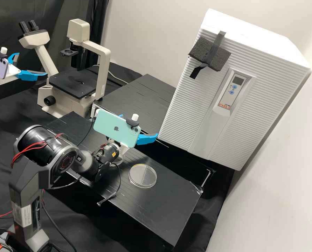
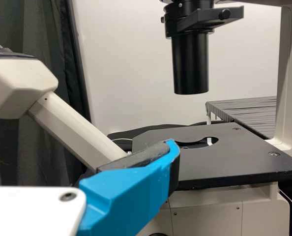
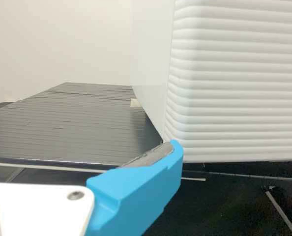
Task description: Close the petri dish lid.
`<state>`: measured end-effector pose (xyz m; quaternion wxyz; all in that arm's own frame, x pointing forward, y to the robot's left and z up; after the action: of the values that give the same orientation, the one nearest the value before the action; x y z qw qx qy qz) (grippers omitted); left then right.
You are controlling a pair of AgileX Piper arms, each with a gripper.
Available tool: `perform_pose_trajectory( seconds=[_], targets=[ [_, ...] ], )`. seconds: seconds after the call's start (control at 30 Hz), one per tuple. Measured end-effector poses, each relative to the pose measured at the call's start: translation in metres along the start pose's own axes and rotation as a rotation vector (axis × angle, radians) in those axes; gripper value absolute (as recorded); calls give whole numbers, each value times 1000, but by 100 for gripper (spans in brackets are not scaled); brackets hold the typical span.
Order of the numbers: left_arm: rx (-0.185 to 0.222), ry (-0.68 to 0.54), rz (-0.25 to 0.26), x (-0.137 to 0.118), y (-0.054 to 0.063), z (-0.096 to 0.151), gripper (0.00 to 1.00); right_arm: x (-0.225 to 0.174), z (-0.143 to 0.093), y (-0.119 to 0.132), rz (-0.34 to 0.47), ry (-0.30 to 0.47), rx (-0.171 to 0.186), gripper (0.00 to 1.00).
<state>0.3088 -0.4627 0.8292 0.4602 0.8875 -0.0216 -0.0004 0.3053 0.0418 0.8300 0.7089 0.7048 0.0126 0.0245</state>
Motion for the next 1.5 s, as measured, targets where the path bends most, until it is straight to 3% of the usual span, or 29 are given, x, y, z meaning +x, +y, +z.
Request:
perform_pose_trajectory(
  seconds=[0.5,0.8,0.93,1.27,1.5],
  targets=[
    [0,0,0,0,0,0,100,-17,7,2,9,-26,0,100],
    [0,0,0,0,0,0,100,-59,18,25,150,-26,10,100],
    [0,0,0,0,0,0,100,-73,29,28,176,-49,24,100],
    [0,0,0,0,0,0,100,-105,60,33,183,-153,0,100],
    [0,0,0,0,0,0,100,-123,71,38,209,-201,20,100]
  ],
)
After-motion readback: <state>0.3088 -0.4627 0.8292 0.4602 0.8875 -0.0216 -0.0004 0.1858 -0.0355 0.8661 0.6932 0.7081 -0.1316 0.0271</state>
